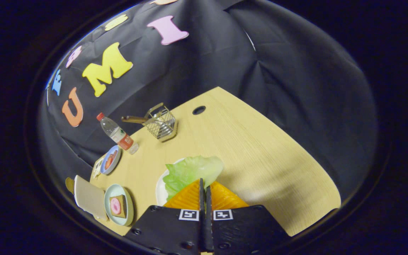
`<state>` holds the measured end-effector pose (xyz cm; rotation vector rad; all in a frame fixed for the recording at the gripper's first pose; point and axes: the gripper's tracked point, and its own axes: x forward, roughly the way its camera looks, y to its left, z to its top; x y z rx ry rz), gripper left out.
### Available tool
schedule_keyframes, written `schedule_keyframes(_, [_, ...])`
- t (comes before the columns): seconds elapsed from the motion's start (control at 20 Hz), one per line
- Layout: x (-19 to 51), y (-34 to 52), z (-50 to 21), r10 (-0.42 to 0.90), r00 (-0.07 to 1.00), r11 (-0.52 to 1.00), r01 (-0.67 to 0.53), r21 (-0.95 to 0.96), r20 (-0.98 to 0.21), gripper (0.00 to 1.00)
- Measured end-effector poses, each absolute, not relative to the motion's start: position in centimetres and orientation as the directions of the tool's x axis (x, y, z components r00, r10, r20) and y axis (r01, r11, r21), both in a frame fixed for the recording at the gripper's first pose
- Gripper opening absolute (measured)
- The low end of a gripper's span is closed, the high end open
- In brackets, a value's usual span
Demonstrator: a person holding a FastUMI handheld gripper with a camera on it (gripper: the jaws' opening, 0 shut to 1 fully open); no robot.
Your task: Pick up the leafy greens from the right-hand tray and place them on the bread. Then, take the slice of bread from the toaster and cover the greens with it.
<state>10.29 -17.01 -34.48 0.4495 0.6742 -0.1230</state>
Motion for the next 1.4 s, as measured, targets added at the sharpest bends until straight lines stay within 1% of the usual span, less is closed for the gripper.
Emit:
schedule_keyframes(0.1, [10.5,-17.4,-35.3,-0.006,0.759,0.921,0.258,0.292,-0.651,0.0])
schedule_keyframes(0.25, [9.9,-17.4,-37.3,-0.003,0.708,0.903,0.305,0.301,-0.706,0.0])
schedule_keyframes(0.35, [9.7,-17.9,-37.7,-0.013,0.708,0.89,0.33,0.314,-0.706,0.0])
schedule_keyframes(0.45, [9.6,-17.8,-36.8,-0.005,0.733,0.882,0.324,0.343,-0.68,0.0])
schedule_keyframes(0.65, [9.2,-15.5,-32.1,0.029,0.805,0.885,0.255,0.39,-0.592,0.0])
schedule_keyframes(1.05, [8.5,-5.9,-24.7,0.133,0.839,0.87,0.156,0.468,-0.528,0.0])
schedule_keyframes(1.25, [8.4,1.5,-22.6,0.198,0.836,0.856,0.106,0.506,-0.511,0.0])
schedule_keyframes(1.4, [8.5,8.1,-22.3,0.255,0.824,0.84,0.07,0.537,-0.506,0.0])
